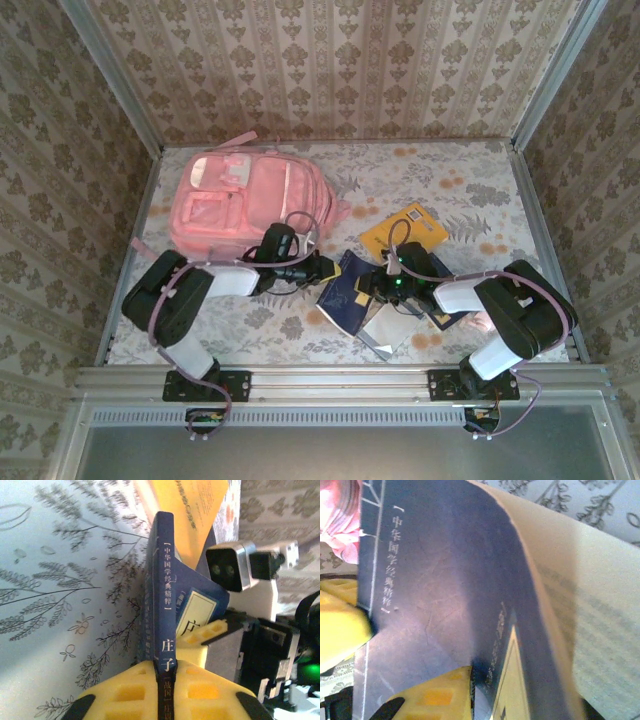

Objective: Pack the student bag

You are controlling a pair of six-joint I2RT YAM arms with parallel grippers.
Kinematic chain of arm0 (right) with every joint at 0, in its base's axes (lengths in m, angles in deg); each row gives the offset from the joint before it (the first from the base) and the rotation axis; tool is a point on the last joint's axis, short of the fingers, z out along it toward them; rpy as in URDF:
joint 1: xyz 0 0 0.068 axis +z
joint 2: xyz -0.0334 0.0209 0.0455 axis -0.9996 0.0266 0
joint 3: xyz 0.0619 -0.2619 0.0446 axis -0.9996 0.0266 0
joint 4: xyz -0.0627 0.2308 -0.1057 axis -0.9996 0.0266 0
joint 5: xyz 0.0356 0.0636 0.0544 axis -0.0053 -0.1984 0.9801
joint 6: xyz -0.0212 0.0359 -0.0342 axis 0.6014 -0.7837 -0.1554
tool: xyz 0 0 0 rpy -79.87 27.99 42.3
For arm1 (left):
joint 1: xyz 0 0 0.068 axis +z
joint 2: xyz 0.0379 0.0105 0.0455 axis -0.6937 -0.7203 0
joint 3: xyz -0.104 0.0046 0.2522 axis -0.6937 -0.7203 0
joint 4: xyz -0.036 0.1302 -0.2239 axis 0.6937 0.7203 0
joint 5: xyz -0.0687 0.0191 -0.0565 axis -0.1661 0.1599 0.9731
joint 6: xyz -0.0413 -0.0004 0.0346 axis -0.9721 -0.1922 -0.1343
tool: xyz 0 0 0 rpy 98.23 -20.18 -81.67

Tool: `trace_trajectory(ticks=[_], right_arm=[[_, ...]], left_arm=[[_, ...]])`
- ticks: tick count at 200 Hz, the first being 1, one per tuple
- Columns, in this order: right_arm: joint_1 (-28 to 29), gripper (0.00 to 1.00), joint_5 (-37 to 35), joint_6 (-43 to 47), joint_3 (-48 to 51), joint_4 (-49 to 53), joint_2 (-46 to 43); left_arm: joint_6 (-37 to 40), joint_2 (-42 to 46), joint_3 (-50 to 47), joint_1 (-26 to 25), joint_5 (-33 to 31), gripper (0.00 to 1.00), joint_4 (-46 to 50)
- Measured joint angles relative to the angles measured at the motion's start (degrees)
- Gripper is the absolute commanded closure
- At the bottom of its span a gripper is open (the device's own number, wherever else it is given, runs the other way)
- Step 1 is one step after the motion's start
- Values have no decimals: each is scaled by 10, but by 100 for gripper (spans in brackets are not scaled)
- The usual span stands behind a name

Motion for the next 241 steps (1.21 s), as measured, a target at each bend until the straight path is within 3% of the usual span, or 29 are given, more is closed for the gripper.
trace_trajectory(ticks=[27,39,47,57,68,114,141,184,241], right_arm=[[1,78,8,-1,-10,-5,-1],[2,73,9,1,-14,5,-9],[2,62,7,5,-16,17,-20],[2,41,1,12,-19,39,-38],[2,28,-9,22,-26,71,-64],[2,3,-71,82,-70,198,-212],[1,1,-95,112,-90,251,-262],[-10,0,-77,108,-99,267,-268],[-22,0,55,-38,-53,-12,-246]], left_arm=[[65,48,21,-5,-36,100,100],[84,66,25,-5,-46,100,130],[94,79,28,-6,-52,100,148],[106,98,32,-6,-59,100,170],[120,124,39,-6,-65,100,195],[163,214,86,-5,-84,100,269],[169,242,95,-2,-83,100,281],[148,287,95,11,-69,100,268],[77,333,92,18,-32,100,175]])
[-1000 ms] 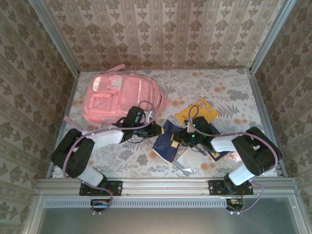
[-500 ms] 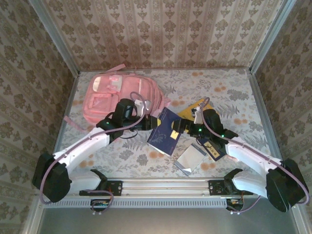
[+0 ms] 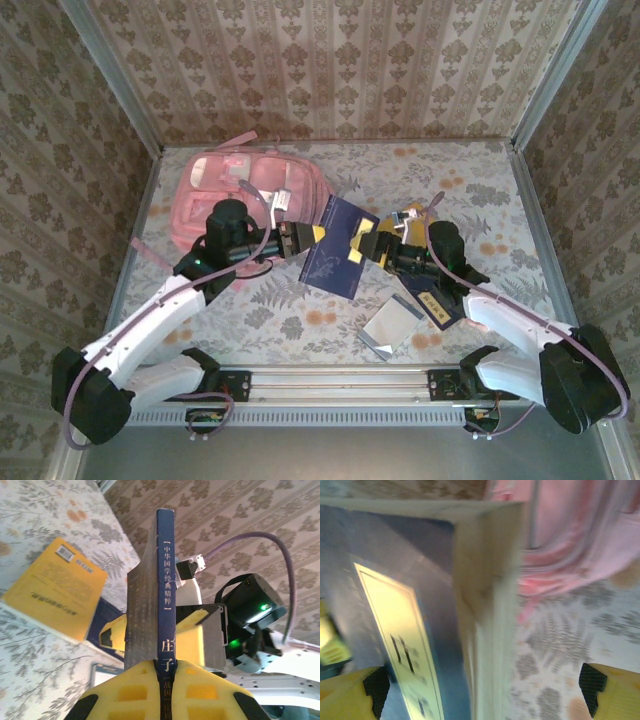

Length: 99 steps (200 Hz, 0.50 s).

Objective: Pack the student bag

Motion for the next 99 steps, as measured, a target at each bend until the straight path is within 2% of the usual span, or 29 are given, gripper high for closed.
trace_trajectory(ticks=[22,38,54,75,94,99], right_arm=[[26,1,25,-27,-3,-68,-2],[40,10,37,-40,-9,-92,-5],[44,29,42,-42,-12,-104,-13],[44,63,38,-40,-12,-96,-37],[44,89,33,-36,-12,-86,-55],[44,94,32,-39,-12,-82,-57]], left_arm=[[-30,-2,-7,0,15,100,-38],[-52,-8,-10,0,25,100,-63],[-66,-11,-11,3,30,100,-78],[-78,-11,-16,10,34,100,-89],[-85,-11,-21,11,38,100,-92],[-88,-11,-22,11,40,94,-94]])
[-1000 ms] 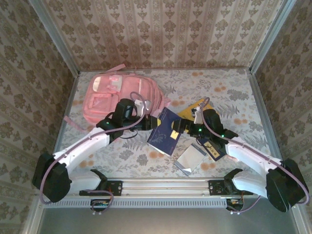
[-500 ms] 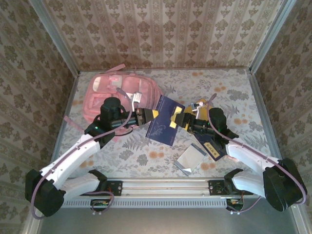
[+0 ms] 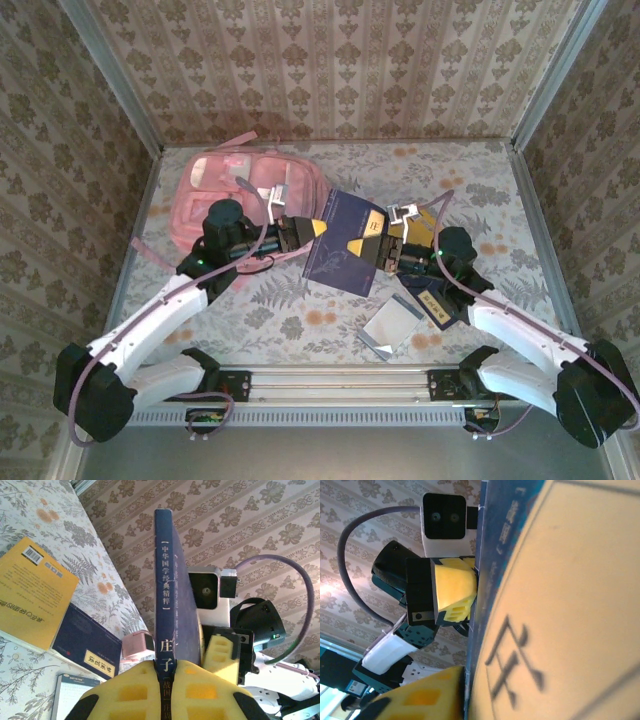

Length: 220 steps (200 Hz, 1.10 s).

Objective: Pack the student bag

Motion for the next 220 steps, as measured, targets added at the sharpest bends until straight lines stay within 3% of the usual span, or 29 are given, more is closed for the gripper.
trace_trajectory(ticks=[7,25,49,80,113,119,123,138,151,177,199,220], right_arm=[[0,99,-3,2,0,7,-3],[0,100,-11,7,0,29,-11],[0,100,-24,21,0,66,-26],[0,100,-26,33,-10,95,-25],[0,96,-9,58,-32,128,-24],[-1,91,-8,63,-35,136,-25],[-2,81,-8,66,-35,140,-26],[-4,26,-9,74,-37,157,-31],[-7,2,-15,76,-37,170,-35],[-8,0,-48,38,-13,125,-55],[-2,0,-106,-21,50,47,-74],[10,0,-168,-54,82,37,-88]], left_arm=[[-2,0,-1,0,3,85,-3],[-13,-1,-6,1,11,67,-11],[-23,-6,-19,0,28,57,-29],[-38,-33,-22,-16,57,61,-64],[-37,-48,-22,-24,83,90,-72],[-34,-48,-22,-24,87,95,-73],[-37,-48,-22,-24,88,98,-73],[-30,-48,-22,-24,90,100,-71],[-31,-47,-22,-23,83,100,-74],[-55,-37,-35,-19,16,100,-98],[-94,-23,-62,-19,-74,100,-146],[-132,-21,-80,-28,-163,100,-189]])
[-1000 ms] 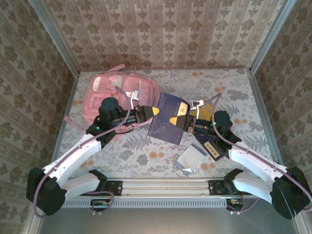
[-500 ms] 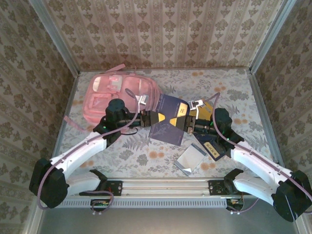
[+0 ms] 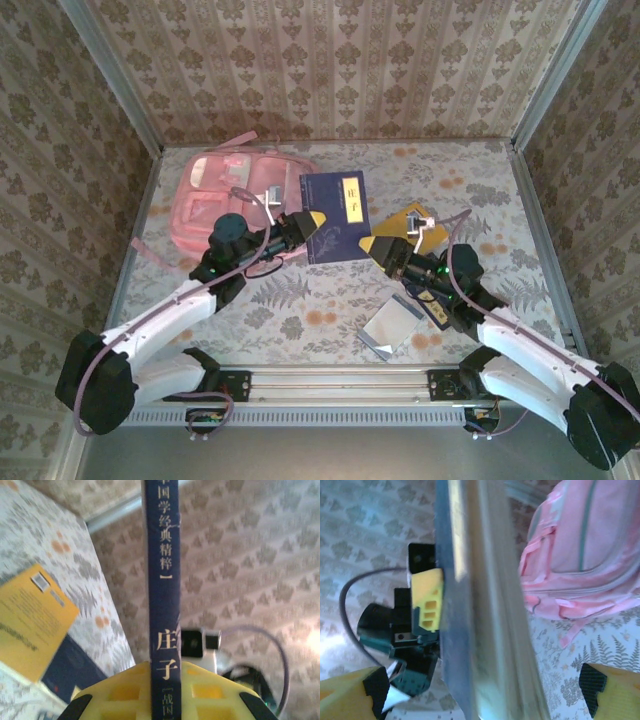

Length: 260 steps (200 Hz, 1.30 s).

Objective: Pack the student bag

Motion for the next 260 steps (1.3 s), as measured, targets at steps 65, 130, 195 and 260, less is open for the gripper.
trace_trajectory(ticks=[65,130,195,260], right_arm=[[59,0,-169,-26,5,-31,-32],[65,0,-190,-49,-49,-87,95],[66,33,-190,-65,-135,-134,178],[76,100,-219,-62,-143,-126,200]], left_arm=[[-69,-2,-7,-41,-202,100,-44],[-105,-44,4,-84,-285,100,-71],[-110,-53,9,-110,-324,100,-87],[-109,-53,9,-123,-353,95,-101]])
